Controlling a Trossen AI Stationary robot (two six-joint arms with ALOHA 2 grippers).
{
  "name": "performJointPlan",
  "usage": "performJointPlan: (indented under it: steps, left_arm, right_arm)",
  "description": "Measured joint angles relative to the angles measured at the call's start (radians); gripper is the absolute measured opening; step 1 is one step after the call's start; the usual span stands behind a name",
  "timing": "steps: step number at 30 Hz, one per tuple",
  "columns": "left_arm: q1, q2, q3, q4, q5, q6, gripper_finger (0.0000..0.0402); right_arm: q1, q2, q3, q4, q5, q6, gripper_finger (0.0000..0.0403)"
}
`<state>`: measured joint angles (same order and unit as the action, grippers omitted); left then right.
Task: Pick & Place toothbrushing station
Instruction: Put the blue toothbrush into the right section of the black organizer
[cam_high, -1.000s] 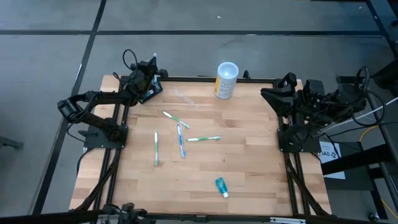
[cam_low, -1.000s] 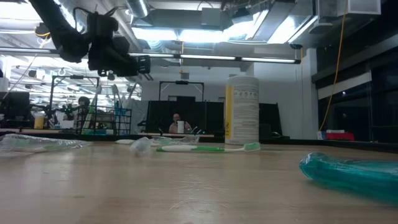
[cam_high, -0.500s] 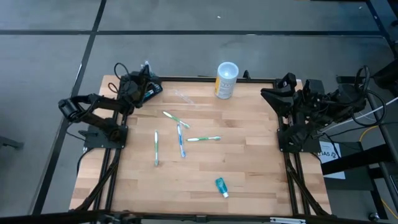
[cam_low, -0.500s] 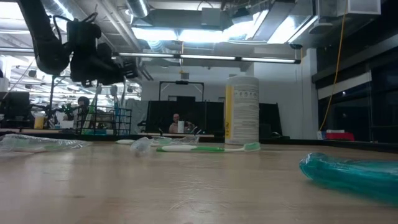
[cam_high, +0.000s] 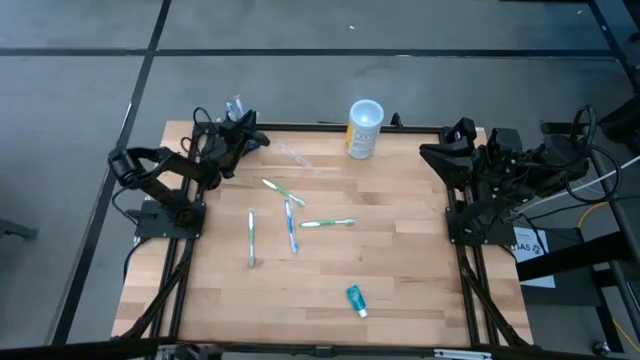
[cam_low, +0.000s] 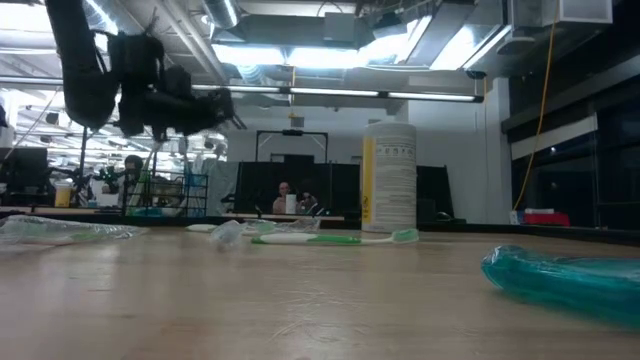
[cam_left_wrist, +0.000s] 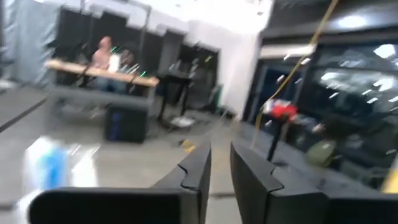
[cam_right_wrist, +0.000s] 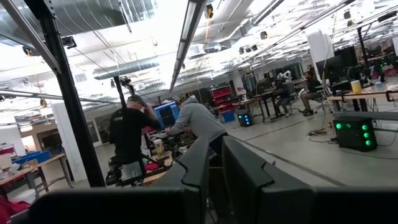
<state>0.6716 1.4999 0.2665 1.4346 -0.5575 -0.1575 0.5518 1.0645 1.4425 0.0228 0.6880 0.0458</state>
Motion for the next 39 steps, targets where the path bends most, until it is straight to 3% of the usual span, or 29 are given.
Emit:
performJointPlan:
  steps: [8,11,13,16,18,20,24,27,39]
  left_arm:
    - [-0.12,-0.15,0.0,0.02,-0.074,0.144,0.009]
    - [-0.165,-0.233,0.001,-0.052,0.044,0.147,0.0093]
    - [-0.2,-0.303,0.018,-0.25,0.182,0.095,0.0091]
    - [-0.26,-0.411,0.094,-0.754,0.359,0.014,0.0086]
    - [-0.306,-0.45,0.175,-1.086,0.424,0.016,0.0081]
    - [-0.354,-0.462,0.244,-1.31,0.471,0.066,0.0077]
    - [-0.432,-0.458,0.348,-1.589,0.588,0.188,0.0077]
    - [-0.473,-0.437,0.401,-1.752,0.611,0.248,0.0088]
    - [-0.584,-0.07,0.527,-1.985,0.795,0.544,0.0119]
  right_arm:
    - [0.008,0.0,0.0,-0.008,0.0,-0.001,0.0049]
    - [0.008,0.0,0.0,-0.008,0.0,-0.001,0.0049]
    - [0.008,0.0,0.0,-0.008,-0.01,-0.001,0.0049]
    - [0.008,0.0,0.0,-0.014,-0.023,-0.002,0.0049]
    - [0.008,0.0,0.0,-0.026,-0.023,-0.005,0.0049]
    - [0.008,0.0,0.0,-0.03,-0.023,-0.01,0.0049]
    - [0.008,0.0,0.0,-0.03,-0.028,-0.028,0.0049]
    - [0.008,0.0,0.0,-0.03,-0.057,-0.028,0.0049]
    - [0.008,0.005,0.0,-0.028,-0.094,-0.057,0.0049]
